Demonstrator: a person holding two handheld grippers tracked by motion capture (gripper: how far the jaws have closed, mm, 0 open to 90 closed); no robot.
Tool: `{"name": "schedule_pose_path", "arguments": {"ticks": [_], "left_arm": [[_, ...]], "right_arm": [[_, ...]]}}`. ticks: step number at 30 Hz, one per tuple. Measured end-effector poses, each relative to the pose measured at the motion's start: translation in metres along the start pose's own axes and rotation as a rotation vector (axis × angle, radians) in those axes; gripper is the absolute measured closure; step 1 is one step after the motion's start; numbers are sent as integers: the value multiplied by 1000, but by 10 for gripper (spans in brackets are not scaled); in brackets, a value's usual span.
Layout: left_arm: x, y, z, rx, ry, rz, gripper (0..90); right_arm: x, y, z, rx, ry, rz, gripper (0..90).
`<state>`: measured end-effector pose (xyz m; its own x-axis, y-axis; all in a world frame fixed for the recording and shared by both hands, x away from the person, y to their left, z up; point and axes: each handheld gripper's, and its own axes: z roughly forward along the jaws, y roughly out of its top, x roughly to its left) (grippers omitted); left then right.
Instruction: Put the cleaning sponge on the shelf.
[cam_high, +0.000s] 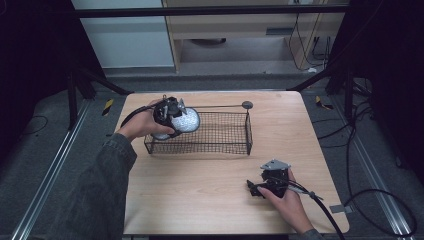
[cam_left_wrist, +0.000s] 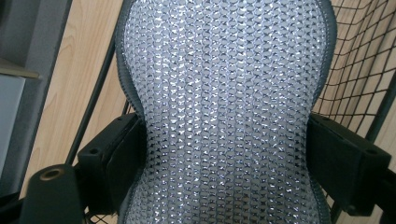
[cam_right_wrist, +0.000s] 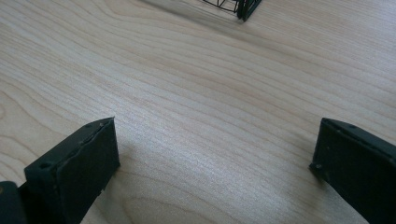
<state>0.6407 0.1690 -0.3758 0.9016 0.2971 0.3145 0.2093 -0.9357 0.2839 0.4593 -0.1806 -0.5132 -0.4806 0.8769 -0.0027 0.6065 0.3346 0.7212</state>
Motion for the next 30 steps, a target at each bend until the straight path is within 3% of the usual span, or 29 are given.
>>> {"name": "schedule_pose_path", "arguments": {"ticks": [7,17,21,30], "left_arm": [[0,0,1,2,-6,-5,136],[2,0,2,1,-16,-54,50],[3,1,0,-12,-1,-75,38],[3,0,-3,-25,-5,-75,49]], "right_arm": [[0,0,0,0,0,0,6],[0,0,0,0,0,0,6],[0,0,0,-1,0,-1,6],[0,0,0,-1,0,-2,6]]}}
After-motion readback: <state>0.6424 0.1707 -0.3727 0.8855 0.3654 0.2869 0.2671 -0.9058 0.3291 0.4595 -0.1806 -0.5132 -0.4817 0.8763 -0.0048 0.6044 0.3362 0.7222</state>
